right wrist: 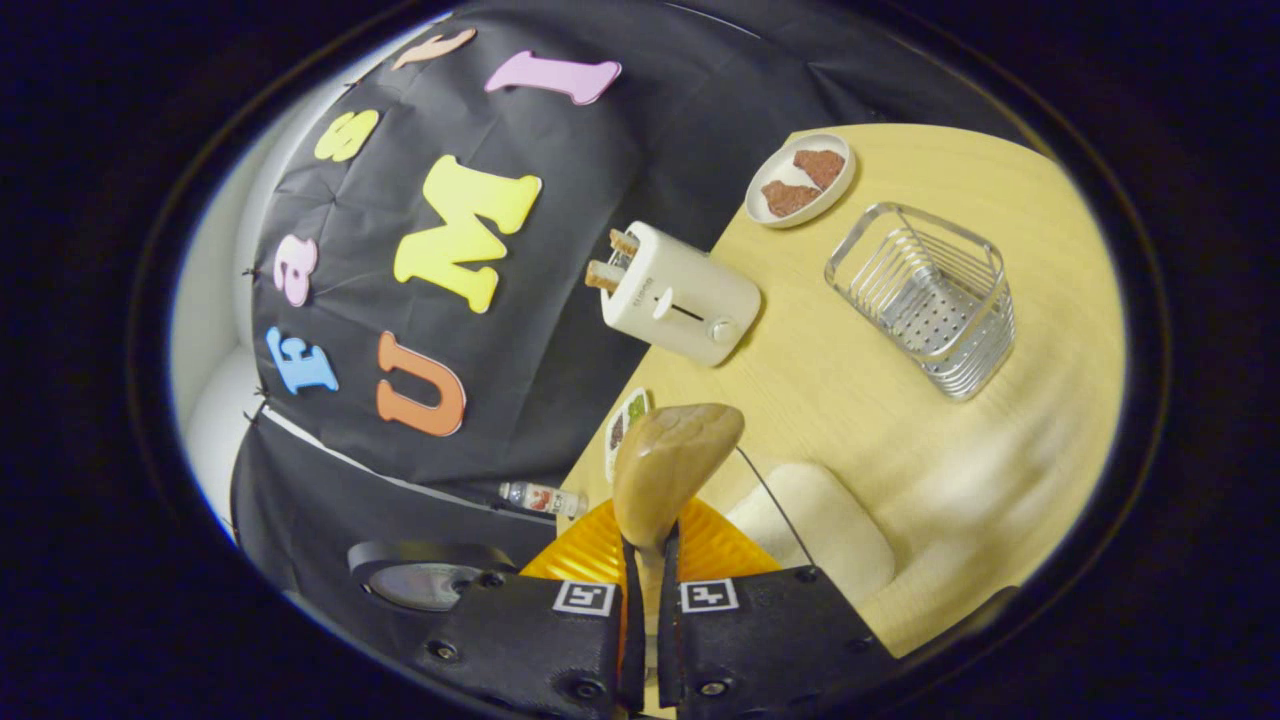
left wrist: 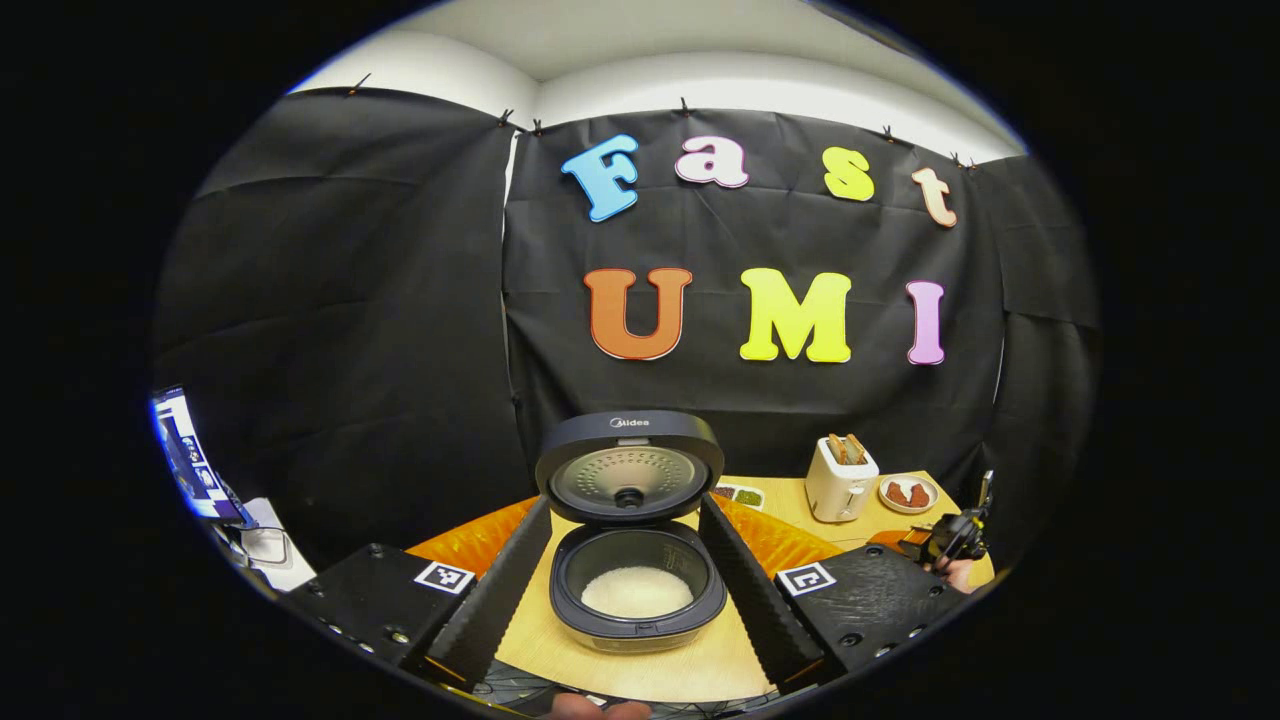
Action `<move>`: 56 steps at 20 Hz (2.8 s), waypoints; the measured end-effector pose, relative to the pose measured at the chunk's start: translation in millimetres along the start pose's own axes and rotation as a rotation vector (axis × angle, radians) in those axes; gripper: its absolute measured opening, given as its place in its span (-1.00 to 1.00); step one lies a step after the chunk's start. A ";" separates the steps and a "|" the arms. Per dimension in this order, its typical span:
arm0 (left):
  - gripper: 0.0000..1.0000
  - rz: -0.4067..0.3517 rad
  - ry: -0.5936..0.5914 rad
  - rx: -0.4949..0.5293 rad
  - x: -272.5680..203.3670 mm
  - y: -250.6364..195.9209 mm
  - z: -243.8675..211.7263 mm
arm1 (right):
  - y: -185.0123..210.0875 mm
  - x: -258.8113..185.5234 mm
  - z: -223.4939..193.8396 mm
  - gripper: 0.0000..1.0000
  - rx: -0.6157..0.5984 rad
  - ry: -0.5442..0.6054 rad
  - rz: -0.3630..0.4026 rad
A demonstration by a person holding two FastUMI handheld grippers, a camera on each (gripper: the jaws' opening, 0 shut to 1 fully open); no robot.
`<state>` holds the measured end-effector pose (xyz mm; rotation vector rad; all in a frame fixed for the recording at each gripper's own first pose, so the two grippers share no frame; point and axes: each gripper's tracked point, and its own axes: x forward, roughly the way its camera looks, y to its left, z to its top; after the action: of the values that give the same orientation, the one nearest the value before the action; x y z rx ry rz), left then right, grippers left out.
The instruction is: Close the left gripper, press the button to open the rice cooker; take a wooden spoon from the chopstick holder with the right hand, scoop a spoonful of rice and pour it into the rice cooker, then put the wooden spoon back into the chopstick holder.
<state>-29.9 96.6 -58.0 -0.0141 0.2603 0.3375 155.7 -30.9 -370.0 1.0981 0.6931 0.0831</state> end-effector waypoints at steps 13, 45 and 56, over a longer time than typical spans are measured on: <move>0.89 0.063 -0.054 -0.024 -10.0 31.5 5.8 | 163.4 -31.1 -7.3 -0.79 0.004 0.069 0.216; 0.89 0.165 -0.094 -0.108 -35.2 154.2 -14.4 | 297.1 35.6 -260.1 -0.79 -1.373 0.001 0.251; 0.89 0.161 -0.107 -0.131 -35.8 160.1 -10.0 | 309.3 14.0 -287.6 -0.80 -1.645 -0.127 0.353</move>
<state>-117.8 235.5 -53.9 -0.1045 0.1331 0.5140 90.7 348.1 -194.8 -0.3857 0.1274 0.7341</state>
